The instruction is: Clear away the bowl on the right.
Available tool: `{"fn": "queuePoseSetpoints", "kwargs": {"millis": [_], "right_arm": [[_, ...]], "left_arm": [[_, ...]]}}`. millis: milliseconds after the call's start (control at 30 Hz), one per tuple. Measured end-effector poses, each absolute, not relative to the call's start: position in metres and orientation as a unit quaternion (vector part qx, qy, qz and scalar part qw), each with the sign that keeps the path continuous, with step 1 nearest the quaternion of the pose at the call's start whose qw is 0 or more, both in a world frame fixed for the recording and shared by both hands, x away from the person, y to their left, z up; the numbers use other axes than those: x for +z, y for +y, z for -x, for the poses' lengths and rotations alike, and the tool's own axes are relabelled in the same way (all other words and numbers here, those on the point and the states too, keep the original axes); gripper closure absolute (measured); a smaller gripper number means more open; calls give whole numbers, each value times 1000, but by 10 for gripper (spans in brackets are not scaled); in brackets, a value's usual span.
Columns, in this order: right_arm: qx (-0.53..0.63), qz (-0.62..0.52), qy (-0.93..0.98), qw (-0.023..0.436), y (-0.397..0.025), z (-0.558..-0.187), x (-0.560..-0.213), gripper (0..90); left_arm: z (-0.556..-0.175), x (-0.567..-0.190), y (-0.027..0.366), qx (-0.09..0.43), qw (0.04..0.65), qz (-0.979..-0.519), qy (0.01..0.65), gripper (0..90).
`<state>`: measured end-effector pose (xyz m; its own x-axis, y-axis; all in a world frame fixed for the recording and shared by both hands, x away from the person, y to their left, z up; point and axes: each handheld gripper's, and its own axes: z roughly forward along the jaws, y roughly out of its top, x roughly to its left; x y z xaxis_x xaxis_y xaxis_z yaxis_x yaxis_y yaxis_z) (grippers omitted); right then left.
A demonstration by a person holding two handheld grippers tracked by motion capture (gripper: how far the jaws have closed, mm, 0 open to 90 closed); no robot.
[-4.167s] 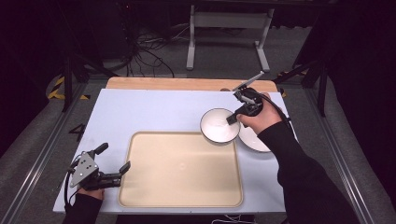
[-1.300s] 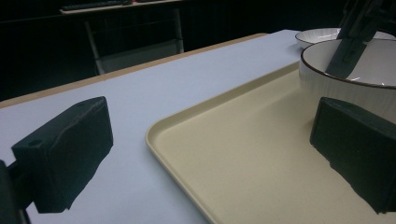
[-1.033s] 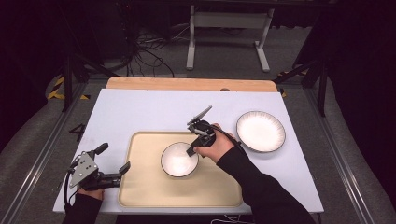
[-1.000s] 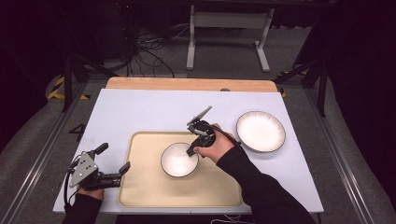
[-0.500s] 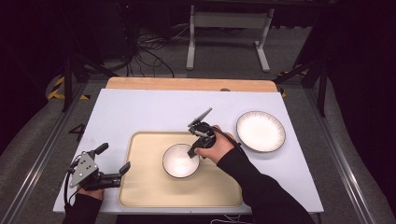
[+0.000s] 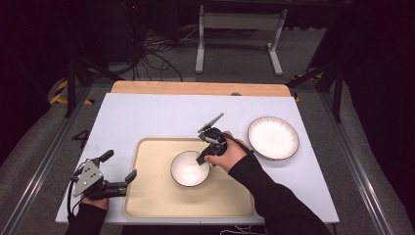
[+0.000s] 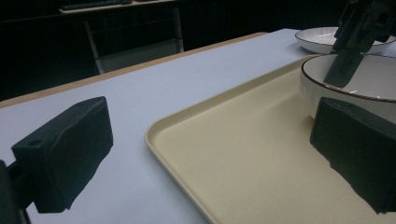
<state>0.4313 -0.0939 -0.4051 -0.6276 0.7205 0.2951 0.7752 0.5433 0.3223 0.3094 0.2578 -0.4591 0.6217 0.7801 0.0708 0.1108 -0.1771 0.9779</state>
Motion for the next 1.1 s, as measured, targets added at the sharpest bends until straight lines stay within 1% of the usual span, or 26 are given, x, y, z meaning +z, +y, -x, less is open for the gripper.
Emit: {"fn": "queuePoseSetpoints", "kwargs": {"millis": [167,200,333,467,567,633,700,800,967,1033,1100], "right_arm": [[-233,417,-877,52,-95,-427,-399,639],[-238,415,-877,47,-96,-426,-397,607],[-255,409,-876,27,-99,-424,-392,545],[-293,389,-874,-4,-105,-419,-383,439],[-331,351,-875,-38,-108,-413,-377,361],[-356,321,-875,-64,-110,-409,-374,341],[-373,302,-874,-77,-113,-403,-372,323],[-383,279,-875,-100,-117,-397,-368,337],[-390,271,-872,-119,-124,-391,-367,313],[-419,241,-865,-139,-129,-387,-367,276],[-433,231,-860,-139,-132,-385,-366,259]], "left_arm": [[-309,-459,258,299,559,-706,316,2],[-309,-459,258,300,558,-706,316,2],[-310,-459,258,299,558,-707,315,2],[-310,-459,258,298,556,-708,316,2],[-310,-459,258,298,557,-708,316,2],[-310,-459,258,298,556,-708,317,2],[-310,-459,258,298,557,-708,316,2],[-310,-459,258,299,556,-708,317,2],[-310,-459,258,298,555,-708,317,2],[-310,-459,258,298,555,-708,318,2],[-310,-459,257,299,555,-708,318,2]]}}
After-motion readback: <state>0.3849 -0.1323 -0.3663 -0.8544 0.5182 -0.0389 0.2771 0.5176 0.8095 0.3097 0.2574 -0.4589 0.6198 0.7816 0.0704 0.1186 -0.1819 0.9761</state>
